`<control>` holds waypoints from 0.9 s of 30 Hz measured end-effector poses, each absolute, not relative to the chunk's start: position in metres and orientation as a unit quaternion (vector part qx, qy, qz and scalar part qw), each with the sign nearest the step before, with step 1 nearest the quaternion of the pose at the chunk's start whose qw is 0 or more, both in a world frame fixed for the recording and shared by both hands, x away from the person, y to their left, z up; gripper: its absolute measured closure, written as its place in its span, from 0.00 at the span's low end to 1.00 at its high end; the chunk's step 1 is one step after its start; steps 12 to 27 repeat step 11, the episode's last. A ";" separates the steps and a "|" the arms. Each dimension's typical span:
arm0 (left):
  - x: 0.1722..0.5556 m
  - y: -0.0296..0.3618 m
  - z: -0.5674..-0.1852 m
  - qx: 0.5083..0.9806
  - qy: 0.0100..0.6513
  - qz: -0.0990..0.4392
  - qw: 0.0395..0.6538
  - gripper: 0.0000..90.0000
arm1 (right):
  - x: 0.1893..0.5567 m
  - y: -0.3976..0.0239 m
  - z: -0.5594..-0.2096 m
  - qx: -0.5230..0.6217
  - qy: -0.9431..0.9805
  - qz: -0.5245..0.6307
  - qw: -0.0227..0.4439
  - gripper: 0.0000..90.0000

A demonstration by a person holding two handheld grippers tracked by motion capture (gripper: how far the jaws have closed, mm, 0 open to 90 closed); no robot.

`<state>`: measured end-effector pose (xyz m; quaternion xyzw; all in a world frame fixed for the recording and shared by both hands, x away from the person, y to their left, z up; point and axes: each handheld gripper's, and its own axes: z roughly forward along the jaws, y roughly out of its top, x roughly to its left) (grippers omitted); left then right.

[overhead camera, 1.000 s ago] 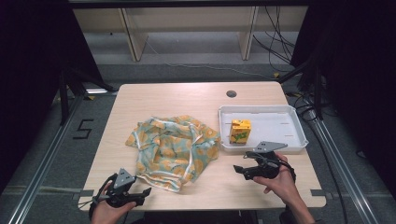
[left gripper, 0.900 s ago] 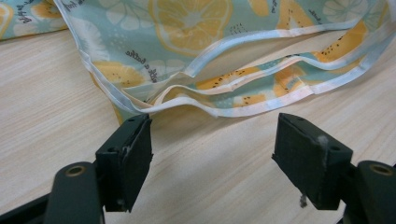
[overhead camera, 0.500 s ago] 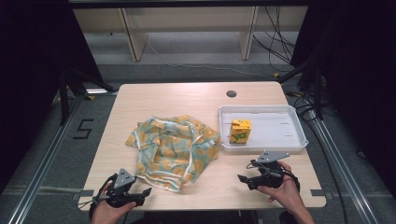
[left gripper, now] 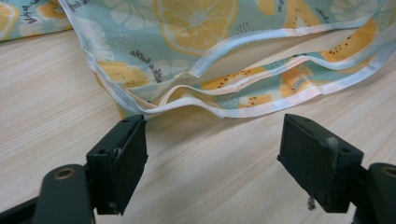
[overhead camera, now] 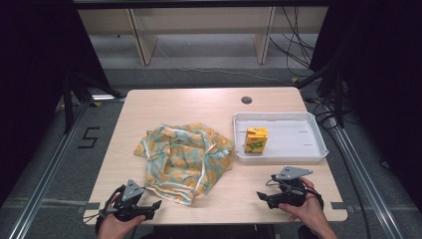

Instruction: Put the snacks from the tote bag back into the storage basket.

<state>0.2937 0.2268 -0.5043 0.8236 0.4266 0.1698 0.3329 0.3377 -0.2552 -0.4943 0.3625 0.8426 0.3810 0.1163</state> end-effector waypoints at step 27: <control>0.295 0.227 -0.504 0.824 0.424 0.176 0.333 0.25 | 0.335 -0.256 -0.497 0.369 0.843 0.374 0.116 0.18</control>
